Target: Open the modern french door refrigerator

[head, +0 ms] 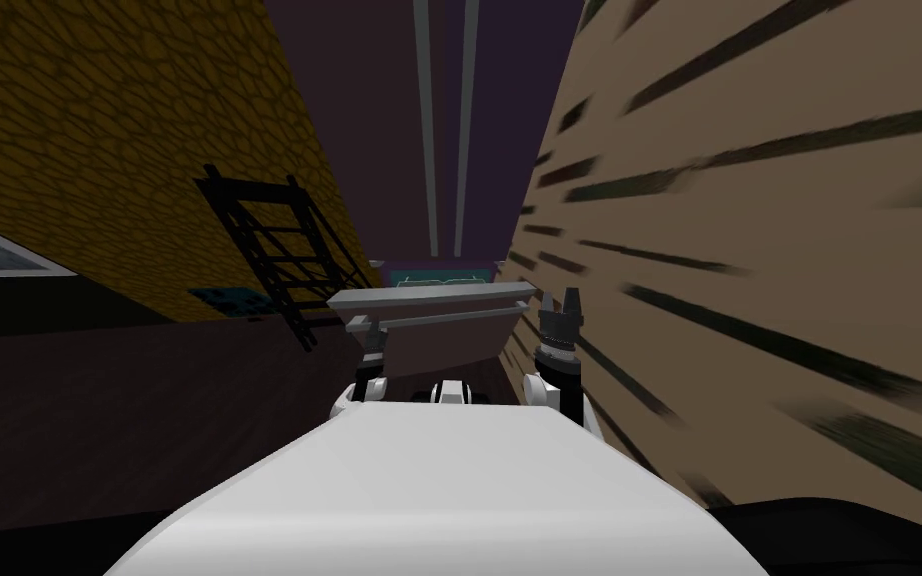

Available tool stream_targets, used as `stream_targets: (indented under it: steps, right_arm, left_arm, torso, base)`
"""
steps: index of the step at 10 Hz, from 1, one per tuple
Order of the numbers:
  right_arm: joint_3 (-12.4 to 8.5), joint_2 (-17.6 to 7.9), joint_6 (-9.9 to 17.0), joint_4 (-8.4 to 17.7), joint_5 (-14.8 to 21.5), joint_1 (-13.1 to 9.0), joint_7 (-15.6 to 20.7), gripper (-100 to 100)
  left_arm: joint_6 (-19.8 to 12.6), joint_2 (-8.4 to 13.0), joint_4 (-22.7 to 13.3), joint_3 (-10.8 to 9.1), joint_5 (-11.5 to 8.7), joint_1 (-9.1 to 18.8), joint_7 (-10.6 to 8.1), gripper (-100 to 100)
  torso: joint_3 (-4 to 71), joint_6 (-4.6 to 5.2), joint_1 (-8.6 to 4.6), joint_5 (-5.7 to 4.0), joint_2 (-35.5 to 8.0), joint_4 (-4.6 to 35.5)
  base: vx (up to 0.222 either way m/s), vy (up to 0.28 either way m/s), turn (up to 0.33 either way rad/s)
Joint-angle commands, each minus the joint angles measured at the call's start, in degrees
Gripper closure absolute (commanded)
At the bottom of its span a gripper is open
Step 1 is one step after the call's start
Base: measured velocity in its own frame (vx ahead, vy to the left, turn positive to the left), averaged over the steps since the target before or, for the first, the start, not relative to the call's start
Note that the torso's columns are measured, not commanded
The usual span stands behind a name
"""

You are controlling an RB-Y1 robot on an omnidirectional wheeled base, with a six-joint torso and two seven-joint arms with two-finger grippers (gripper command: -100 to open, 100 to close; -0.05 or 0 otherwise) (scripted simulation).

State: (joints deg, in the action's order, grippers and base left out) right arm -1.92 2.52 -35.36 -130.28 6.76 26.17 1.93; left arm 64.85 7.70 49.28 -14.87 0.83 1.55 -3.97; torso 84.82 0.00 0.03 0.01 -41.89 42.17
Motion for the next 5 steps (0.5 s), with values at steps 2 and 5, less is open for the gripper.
stream_targets:
  steps: [2, 5]
  right_arm:
    - [0.00, 0.00, 0.00, 0.00, 0.00, 0.00, 0.00, 0]
    - [0.00, 0.00, 0.00, 0.00, 0.00, -0.01, 0.00, 0]
  left_arm:
    - [-4.80, 1.37, 2.19, -0.09, -0.36, 2.26, -0.74, -100]
    - [-8.59, 2.73, 3.35, -0.26, -0.72, 4.68, -1.40, -100]
  torso:
    - [-0.25, 0.03, -0.02, -0.01, -0.38, 0.12]
    - [-0.29, -0.01, -0.01, 0.00, -0.44, 0.13]
  base:
    - [-0.059, -0.033, 0.016]
    - [-0.065, -0.027, 0.018]
